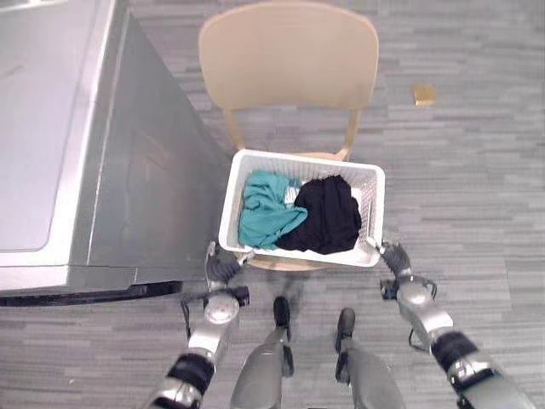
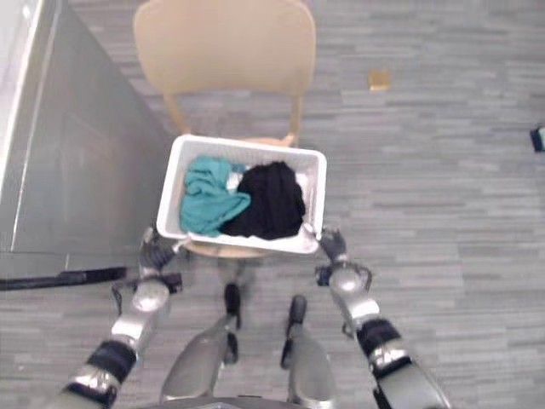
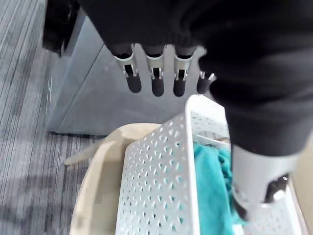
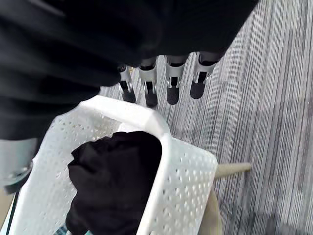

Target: Grab the laundry basket,head to the washer,open it,put in the laundry and shut it.

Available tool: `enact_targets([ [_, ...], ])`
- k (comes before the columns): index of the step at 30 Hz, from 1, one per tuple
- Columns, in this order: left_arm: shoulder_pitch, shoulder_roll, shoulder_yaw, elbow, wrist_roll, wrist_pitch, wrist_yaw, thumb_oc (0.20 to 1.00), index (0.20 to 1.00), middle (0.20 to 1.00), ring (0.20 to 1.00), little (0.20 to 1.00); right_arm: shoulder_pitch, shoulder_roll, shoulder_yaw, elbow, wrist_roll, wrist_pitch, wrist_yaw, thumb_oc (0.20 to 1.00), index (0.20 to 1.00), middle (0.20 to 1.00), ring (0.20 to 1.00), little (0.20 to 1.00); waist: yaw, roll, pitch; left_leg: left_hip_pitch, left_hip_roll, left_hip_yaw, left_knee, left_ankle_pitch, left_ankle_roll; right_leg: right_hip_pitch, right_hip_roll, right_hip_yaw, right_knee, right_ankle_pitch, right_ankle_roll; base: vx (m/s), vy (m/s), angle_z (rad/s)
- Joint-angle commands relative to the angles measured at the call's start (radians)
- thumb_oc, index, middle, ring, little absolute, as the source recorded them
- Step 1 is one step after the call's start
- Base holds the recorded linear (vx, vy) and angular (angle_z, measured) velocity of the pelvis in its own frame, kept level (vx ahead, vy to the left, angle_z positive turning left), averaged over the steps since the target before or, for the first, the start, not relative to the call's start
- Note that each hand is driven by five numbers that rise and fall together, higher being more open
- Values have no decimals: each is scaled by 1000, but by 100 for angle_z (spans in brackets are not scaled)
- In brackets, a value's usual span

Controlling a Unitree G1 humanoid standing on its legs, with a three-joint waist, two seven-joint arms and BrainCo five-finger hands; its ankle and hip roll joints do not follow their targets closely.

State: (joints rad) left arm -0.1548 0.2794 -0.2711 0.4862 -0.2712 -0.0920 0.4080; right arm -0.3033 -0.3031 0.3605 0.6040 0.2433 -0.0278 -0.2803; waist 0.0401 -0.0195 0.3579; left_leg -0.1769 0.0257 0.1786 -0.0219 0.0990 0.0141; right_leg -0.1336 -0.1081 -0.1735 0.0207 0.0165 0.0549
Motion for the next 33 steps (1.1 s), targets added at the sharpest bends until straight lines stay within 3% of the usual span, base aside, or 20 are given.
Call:
enact_targets([
  [1, -99, 19, -11, -10, 26, -49, -41, 1000, 1000, 1000, 1000, 1000, -52, 24, -6, -46, -23, -39, 40, 1000, 1000, 1000, 1000, 1000, 34, -25, -46, -62, 34, -29, 55, -66, -67, -79, -109, 15, 4, 48, 82, 23, 8, 3],
  [10, 59, 123, 71, -125, 98, -28, -194, 1000, 1000, 1000, 1000, 1000, 85, -105, -121, -119, -142, -24, 108, 1000, 1000, 1000, 1000, 1000, 54, -33, -73, -13, 16, -34, 22, -67, -55, -25, -122, -7, -18, 56, 106, -19, 42, 6],
  [17, 245, 158, 138, -82, 152, 8, -302, 1000, 1000, 1000, 1000, 1000, 264, -140, -233, -173, -209, -27, 187, 1000, 1000, 1000, 1000, 1000, 20, -26, -107, 50, -13, -36, 49, -109, -23, 14, -148, 10, 43, 49, 125, -27, 166, -4],
  [18, 287, 146, 167, -12, 163, 23, -312, 1000, 1000, 1000, 1000, 1000, 305, -117, -241, -137, -220, -32, 204, 1000, 1000, 1000, 1000, 1000, 12, -8, -93, 86, -14, -31, 44, -113, -7, -5, -129, 28, 158, 21, 125, -87, 148, -5],
  [21, 294, 131, 170, 39, 160, 29, -321, 1000, 1000, 1000, 1000, 1000, 314, -101, -229, -90, -227, -32, 214, 1000, 1000, 1000, 1000, 1000, 9, 3, -94, 104, -10, -23, 28, -100, -3, -18, -100, 19, 228, -1, 109, -87, 110, -19],
  [24, 293, 112, 171, 119, 154, 35, -318, 1000, 1000, 1000, 1000, 1000, 319, -84, -214, -13, -215, -33, 212, 1000, 1000, 1000, 1000, 1000, 4, 17, -105, 129, -18, -29, -7, -72, -2, -10, 4, 39, 288, -76, 89, -53, 47, -14],
  [26, 282, 94, 179, 200, 155, 36, -300, 1000, 1000, 1000, 1000, 1000, 320, -63, -193, 57, -199, -38, 212, 1000, 1000, 1000, 1000, 1000, 9, 12, -121, 137, -36, -39, -33, -55, -8, 37, 79, 62, 249, -130, 47, -22, -57, 2],
  [27, 278, 93, 181, 235, 161, 35, -295, 1000, 1000, 1000, 1000, 1000, 325, -54, -186, 80, -192, -35, 211, 1000, 1000, 1000, 1000, 1000, 10, 6, -129, 134, -45, -47, -34, -54, -10, 58, 93, 83, 207, -137, 30, -11, -76, 12],
  [31, 233, 72, 179, 335, 152, 34, -272, 1000, 1000, 1000, 1000, 1000, 302, -33, -169, 133, -157, -38, 204, 1000, 1000, 1000, 1000, 1000, 13, 0, -139, 73, -56, -70, 4, -41, -33, 69, 121, 138, 121, -121, 12, -59, -91, 37],
  [33, 226, 64, 174, 342, 153, 33, -271, 1000, 1000, 1000, 1000, 1000, 305, -27, -164, 135, -151, -37, 204, 1000, 1000, 1000, 1000, 1000, 15, 1, -137, 45, -61, -70, 44, -48, -38, 79, 113, 127, 93, -115, 7, -56, -48, 105],
])
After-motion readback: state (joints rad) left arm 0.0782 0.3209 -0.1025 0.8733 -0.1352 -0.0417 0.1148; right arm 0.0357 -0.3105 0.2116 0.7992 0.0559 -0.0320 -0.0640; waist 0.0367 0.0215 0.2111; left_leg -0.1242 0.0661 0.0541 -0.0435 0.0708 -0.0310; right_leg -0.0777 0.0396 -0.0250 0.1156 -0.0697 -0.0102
